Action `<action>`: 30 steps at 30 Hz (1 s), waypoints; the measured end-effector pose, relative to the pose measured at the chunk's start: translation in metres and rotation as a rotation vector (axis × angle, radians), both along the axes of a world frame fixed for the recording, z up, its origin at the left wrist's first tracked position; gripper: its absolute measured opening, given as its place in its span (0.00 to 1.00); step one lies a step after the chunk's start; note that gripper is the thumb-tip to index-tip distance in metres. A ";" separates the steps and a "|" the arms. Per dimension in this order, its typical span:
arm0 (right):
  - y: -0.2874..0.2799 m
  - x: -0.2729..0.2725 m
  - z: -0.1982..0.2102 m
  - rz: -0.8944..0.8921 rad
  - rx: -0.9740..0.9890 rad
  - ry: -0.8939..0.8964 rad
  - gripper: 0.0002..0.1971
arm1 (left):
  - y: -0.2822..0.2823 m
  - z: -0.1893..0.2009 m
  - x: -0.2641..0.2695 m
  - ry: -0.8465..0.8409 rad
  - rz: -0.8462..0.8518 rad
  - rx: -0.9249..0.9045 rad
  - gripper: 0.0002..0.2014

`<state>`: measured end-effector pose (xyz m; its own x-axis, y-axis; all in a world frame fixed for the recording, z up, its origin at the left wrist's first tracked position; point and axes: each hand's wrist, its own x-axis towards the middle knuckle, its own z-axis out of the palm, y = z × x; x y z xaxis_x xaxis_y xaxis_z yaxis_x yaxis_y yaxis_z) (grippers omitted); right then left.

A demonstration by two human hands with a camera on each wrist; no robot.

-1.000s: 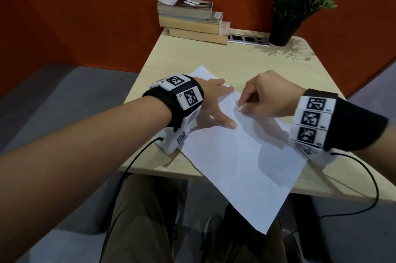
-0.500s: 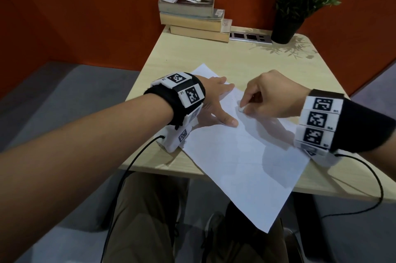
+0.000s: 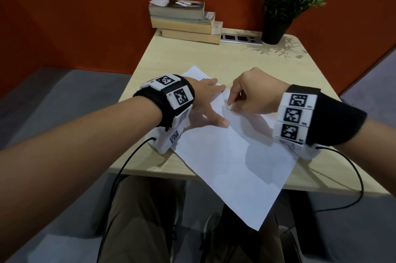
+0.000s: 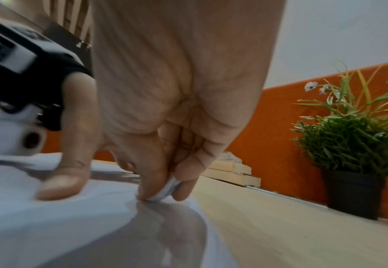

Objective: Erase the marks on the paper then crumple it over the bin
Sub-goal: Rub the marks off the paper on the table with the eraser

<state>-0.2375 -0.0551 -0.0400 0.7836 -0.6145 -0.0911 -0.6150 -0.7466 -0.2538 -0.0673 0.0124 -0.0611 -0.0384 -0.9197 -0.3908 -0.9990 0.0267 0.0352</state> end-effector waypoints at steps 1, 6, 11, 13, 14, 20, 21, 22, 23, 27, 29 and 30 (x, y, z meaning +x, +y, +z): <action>-0.004 0.004 0.000 -0.021 -0.013 -0.010 0.04 | -0.001 0.000 0.000 0.001 -0.006 0.005 0.63; -0.016 0.018 -0.001 -0.113 -0.106 -0.047 0.08 | -0.004 0.001 0.003 0.054 0.020 0.042 0.67; 0.002 -0.001 0.000 -0.068 -0.024 -0.014 0.06 | -0.007 0.000 0.005 0.064 0.031 0.082 0.73; 0.006 -0.007 0.001 -0.055 0.014 -0.011 0.05 | -0.009 -0.001 0.006 0.070 0.020 0.079 0.72; 0.006 -0.008 0.002 -0.060 0.016 -0.017 0.05 | -0.009 -0.001 0.006 0.071 0.015 0.080 0.71; -0.012 0.011 0.002 -0.180 -0.035 -0.072 0.05 | -0.008 0.014 0.000 0.056 -0.030 0.069 0.67; -0.014 0.011 0.002 -0.182 -0.032 -0.071 0.06 | -0.008 0.015 -0.001 0.055 -0.028 0.072 0.64; -0.013 0.011 0.003 -0.183 -0.025 -0.064 0.06 | -0.007 0.017 -0.002 0.060 -0.024 0.078 0.61; -0.012 0.008 0.003 -0.182 -0.015 -0.056 0.06 | -0.006 0.017 -0.002 0.072 -0.018 0.080 0.60; 0.004 -0.013 0.004 -0.139 0.054 0.004 0.04 | 0.000 0.018 -0.005 0.085 -0.026 0.043 0.60; 0.008 -0.018 0.006 -0.111 0.074 0.011 0.04 | -0.001 0.021 -0.006 0.076 -0.035 0.048 0.59; 0.007 -0.016 0.008 -0.111 0.070 0.004 0.04 | -0.002 0.022 -0.007 0.080 -0.032 0.059 0.58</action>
<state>-0.2539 -0.0480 -0.0318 0.7108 -0.6895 -0.1395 -0.6938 -0.6545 -0.3004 -0.0739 0.0100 -0.0394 -0.1004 -0.8929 -0.4390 -0.9916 0.0538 0.1175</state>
